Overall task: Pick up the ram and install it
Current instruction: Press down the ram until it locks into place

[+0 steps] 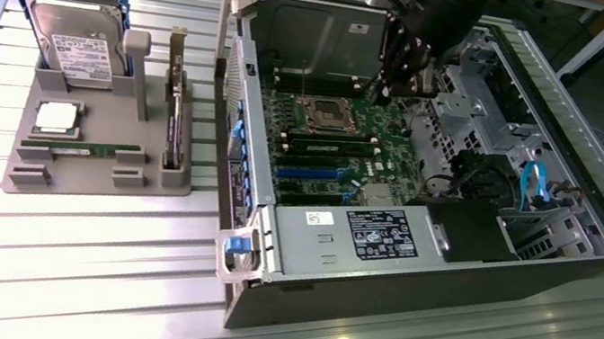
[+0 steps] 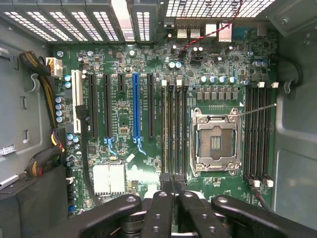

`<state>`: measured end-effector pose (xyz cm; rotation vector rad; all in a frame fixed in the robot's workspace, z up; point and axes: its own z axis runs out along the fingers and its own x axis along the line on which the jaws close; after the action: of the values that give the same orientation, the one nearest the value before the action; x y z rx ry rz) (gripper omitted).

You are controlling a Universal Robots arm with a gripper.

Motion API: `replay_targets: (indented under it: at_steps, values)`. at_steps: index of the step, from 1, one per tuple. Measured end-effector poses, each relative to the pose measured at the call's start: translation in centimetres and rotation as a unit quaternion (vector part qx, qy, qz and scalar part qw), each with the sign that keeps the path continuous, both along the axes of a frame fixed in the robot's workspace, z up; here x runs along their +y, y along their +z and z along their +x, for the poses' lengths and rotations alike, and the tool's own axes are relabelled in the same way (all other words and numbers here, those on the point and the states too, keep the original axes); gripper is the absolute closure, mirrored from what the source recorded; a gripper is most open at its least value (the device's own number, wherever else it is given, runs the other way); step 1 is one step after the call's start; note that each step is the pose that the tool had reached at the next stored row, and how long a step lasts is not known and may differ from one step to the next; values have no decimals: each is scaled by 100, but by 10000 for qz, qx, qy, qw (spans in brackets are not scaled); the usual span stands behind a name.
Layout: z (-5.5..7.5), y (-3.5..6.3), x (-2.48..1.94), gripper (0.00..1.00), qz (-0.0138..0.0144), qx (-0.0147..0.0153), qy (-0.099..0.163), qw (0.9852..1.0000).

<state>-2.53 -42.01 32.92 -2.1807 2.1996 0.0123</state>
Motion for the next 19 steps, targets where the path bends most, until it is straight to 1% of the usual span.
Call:
replay_targets:
  at_steps: [5, 8, 13, 16, 19]
  values:
    - [9, 1, -1, 90, 2, 0, 0, 10000]
    - [108, 0, -11, 90, 11, 11, 0, 10000]
    - [244, 0, -28, 90, 16, 30, 0, 10000]
    - [349, 0, -42, 90, 26, 42, 0, 10000]
    - [414, -1, -49, 90, 37, 45, 0, 10000]
